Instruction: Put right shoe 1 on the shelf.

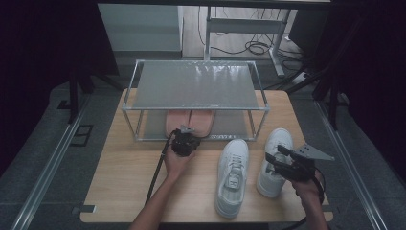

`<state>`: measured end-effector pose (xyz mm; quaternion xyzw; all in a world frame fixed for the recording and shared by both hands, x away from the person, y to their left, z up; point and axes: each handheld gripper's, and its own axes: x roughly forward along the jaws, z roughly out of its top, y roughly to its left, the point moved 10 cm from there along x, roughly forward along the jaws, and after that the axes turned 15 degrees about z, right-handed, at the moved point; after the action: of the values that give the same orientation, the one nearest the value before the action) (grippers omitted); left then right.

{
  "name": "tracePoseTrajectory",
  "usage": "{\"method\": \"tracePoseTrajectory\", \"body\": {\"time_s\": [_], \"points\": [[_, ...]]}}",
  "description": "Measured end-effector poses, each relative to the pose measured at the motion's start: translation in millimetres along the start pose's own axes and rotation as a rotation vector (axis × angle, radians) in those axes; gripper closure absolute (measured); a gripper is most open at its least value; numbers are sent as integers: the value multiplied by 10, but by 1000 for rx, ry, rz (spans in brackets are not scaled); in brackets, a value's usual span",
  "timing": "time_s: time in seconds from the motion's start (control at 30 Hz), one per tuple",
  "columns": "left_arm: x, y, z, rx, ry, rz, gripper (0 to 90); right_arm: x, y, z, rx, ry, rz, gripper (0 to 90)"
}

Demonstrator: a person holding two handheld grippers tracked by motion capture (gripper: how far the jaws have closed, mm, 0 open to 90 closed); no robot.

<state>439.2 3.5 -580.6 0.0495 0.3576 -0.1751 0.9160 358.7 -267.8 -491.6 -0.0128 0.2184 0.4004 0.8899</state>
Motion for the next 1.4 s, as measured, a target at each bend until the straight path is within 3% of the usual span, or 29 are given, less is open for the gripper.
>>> {"method": "tracePoseTrajectory", "body": {"time_s": [0.37, 0.63, 0.83, 1.0, 1.2, 1.4], "points": [[-399, 106, -310, 9, -21, -25, 900, 0, 13, 2, -1, -2, 2, 406], [-654, 144, -534, 36, -20, -29, 896, 11, 30, -2, -2, 2, 6, 405], [-796, 221, -690, 48, -8, -7, 883, 17, 41, -10, -1, 4, 6, 405], [-921, 320, -786, 37, -16, 12, 872, 29, 44, -42, 1, 13, 4, 405], [-1084, 448, -814, 40, -68, 16, 868, 51, 82, -66, -1, 23, 2, 405], [-1167, 576, -870, 35, -70, 30, 853, 85, 119, -71, -12, 34, 8, 405]]}}
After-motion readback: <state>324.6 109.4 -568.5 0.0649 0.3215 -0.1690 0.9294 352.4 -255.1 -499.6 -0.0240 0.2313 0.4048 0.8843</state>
